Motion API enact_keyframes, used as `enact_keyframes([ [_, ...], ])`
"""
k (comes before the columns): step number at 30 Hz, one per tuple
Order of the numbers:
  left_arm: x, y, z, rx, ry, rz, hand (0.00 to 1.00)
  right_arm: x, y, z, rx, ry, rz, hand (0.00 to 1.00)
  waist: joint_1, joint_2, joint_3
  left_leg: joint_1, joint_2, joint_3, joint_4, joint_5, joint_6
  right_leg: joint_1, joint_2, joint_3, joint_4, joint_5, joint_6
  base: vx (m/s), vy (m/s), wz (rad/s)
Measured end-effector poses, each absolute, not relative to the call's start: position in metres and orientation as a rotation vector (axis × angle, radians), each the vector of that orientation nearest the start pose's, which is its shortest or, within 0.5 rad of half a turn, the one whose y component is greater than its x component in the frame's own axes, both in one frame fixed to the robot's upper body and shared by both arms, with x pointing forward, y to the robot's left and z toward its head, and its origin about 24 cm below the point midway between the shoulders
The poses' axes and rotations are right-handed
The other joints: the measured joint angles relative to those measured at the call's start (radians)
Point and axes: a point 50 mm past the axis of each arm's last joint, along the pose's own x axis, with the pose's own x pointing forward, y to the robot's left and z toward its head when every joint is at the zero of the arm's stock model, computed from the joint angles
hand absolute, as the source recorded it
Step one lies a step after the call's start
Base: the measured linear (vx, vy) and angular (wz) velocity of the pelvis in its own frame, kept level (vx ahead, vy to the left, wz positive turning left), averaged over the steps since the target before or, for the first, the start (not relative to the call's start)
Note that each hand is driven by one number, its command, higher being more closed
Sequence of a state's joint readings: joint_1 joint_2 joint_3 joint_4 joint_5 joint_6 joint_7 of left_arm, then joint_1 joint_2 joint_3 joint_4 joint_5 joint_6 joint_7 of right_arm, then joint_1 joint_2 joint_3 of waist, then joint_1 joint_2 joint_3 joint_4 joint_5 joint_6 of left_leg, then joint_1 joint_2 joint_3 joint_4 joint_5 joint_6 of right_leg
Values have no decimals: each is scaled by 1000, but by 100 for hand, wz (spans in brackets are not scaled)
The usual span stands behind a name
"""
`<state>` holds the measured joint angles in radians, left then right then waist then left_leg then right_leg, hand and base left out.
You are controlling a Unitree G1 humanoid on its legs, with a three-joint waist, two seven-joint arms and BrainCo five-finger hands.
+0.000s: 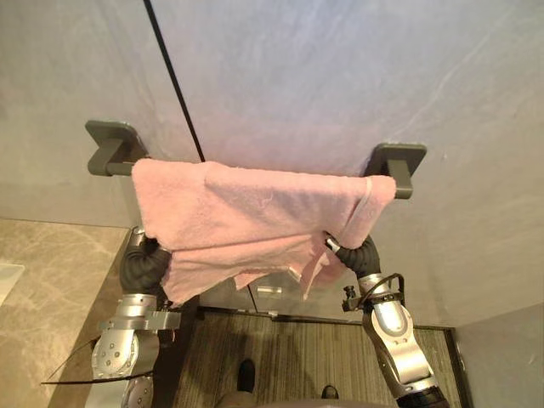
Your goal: Organize washtable
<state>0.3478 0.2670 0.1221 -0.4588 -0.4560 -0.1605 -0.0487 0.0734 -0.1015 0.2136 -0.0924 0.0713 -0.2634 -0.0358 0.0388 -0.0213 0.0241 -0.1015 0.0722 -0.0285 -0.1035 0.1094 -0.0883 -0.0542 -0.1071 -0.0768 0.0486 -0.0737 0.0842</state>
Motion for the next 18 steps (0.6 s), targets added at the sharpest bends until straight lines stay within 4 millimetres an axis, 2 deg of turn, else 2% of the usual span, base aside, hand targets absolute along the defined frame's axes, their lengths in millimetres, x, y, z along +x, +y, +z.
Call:
enact_keyframes([
  [11, 175, 218, 89, -145, -249, 93, 100, 228, -123, 47, 54, -169, 180, 0, -2, -10, -22, 10, 1, 4, 0, 0, 0, 5, 0, 5, 0, 0, 0, 0, 0, 0],
  [16, 164, 220, 76, -153, -181, 121, 100, 212, -128, 14, 52, 0, 179, 0, -1, -13, -25, 11, 1, 5, 0, 0, 0, 6, 0, 6, -2, 0, 0, 0, 0, 0],
  [17, 163, 220, 75, -158, -174, 125, 0, 211, -128, 12, 52, 10, 177, 0, -2, -13, -25, 11, 1, 5, 0, 0, 0, 6, 0, 6, -2, 0, 0, 0, 0, 0],
  [18, 162, 219, 71, -169, -161, 132, 0, 208, -129, 10, 52, 22, 173, 0, -1, -13, -25, 11, 1, 5, 0, 0, 0, 6, 0, 7, -2, 0, 0, 0, 0, 0],
])
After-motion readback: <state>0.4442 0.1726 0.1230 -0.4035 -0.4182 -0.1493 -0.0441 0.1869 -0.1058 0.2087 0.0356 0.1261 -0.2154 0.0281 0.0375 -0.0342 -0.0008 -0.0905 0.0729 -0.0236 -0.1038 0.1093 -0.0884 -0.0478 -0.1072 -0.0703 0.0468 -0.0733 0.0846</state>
